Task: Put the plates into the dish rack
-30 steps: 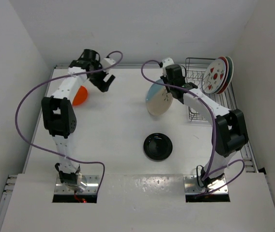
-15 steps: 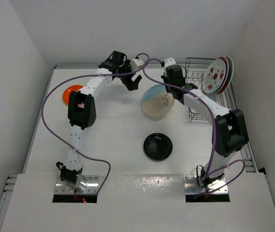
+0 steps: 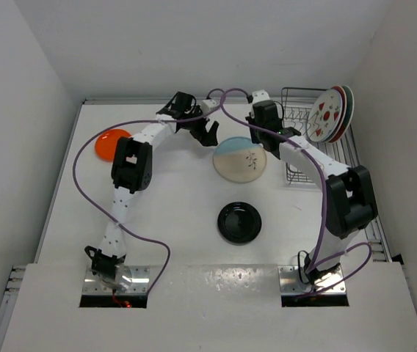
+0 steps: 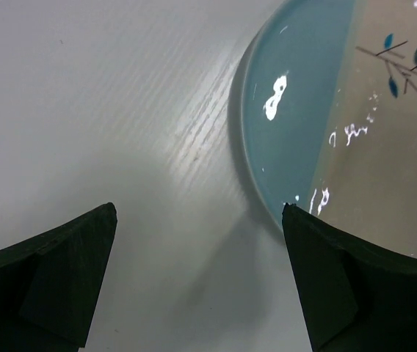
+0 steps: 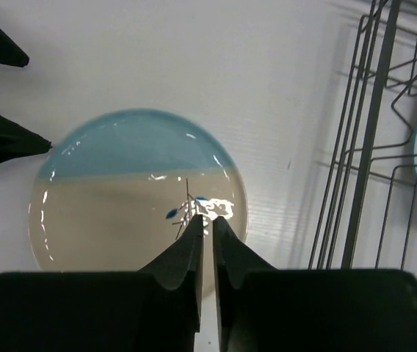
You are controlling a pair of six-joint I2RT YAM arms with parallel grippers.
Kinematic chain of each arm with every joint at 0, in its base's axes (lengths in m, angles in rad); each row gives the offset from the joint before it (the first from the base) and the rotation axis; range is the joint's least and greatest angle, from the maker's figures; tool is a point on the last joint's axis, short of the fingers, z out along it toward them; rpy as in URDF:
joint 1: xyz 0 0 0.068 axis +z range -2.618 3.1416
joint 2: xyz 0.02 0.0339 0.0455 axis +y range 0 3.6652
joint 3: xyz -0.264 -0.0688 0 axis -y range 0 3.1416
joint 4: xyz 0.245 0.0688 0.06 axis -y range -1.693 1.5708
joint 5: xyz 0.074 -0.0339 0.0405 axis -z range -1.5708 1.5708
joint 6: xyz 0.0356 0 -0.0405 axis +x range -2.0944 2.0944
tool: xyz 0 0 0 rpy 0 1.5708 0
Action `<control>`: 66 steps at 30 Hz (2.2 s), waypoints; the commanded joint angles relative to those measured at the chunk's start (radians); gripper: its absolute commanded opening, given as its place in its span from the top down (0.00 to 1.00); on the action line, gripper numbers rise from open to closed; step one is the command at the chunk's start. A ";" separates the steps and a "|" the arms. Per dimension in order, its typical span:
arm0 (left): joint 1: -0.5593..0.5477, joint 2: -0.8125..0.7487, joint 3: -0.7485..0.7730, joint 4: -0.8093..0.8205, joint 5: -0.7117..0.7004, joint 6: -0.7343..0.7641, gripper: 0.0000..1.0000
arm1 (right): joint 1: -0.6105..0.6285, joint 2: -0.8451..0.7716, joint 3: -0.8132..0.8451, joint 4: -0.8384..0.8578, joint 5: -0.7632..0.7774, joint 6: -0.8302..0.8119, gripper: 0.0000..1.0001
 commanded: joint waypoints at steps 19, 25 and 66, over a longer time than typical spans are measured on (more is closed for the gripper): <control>-0.113 0.066 -0.017 -0.151 -0.161 -0.063 0.39 | -0.085 0.018 -0.243 -0.094 -0.108 0.491 0.45; -0.133 0.075 -0.027 -0.174 -0.161 -0.063 1.00 | -0.108 0.014 -0.283 -0.019 -0.218 0.482 0.41; -0.112 -0.273 -0.045 -0.153 -0.035 0.253 1.00 | -0.179 0.041 -0.556 0.830 -0.973 0.511 1.00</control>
